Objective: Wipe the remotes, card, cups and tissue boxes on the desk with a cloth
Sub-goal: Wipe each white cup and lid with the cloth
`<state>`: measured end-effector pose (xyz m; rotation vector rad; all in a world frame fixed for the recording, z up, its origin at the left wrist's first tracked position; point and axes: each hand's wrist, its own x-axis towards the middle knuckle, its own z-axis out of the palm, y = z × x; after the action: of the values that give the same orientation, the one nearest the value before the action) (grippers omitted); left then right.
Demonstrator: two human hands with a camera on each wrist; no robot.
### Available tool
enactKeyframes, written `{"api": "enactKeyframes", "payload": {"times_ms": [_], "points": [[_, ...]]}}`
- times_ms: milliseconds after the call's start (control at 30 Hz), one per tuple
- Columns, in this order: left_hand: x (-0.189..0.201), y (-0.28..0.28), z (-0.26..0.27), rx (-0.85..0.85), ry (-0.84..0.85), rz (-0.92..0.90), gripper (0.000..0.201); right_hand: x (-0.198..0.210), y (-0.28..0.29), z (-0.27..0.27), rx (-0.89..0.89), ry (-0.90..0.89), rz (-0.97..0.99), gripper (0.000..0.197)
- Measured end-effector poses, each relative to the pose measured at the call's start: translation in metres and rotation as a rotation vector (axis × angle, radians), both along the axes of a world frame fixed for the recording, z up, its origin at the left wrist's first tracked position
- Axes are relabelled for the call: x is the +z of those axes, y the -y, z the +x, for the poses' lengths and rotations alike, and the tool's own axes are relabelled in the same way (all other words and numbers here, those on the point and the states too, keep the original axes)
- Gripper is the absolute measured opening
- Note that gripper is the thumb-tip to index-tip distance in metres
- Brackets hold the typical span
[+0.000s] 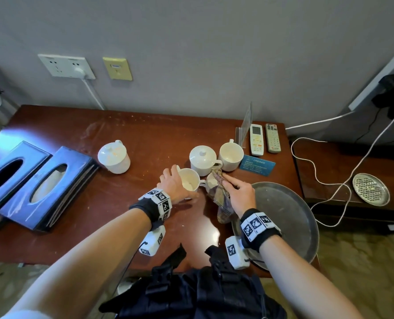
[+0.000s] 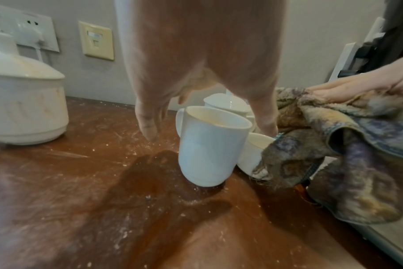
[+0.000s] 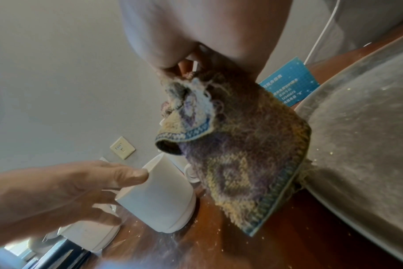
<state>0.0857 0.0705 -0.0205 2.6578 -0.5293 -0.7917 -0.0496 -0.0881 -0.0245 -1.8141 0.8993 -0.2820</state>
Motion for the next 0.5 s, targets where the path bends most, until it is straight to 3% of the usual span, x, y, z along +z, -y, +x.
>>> {"api": "enactKeyframes", "payload": {"times_ms": [267, 500], "points": [[0.002, 0.007, 0.003, 0.027, -0.053, -0.06, 0.102, 0.003, -0.001, 0.005, -0.005, -0.023, 0.017, 0.028], [0.003, 0.006, 0.022, 0.047, -0.13, -0.139, 0.093, -0.005, -0.004, 0.008, -0.052, -0.006, 0.052, 0.041]]}}
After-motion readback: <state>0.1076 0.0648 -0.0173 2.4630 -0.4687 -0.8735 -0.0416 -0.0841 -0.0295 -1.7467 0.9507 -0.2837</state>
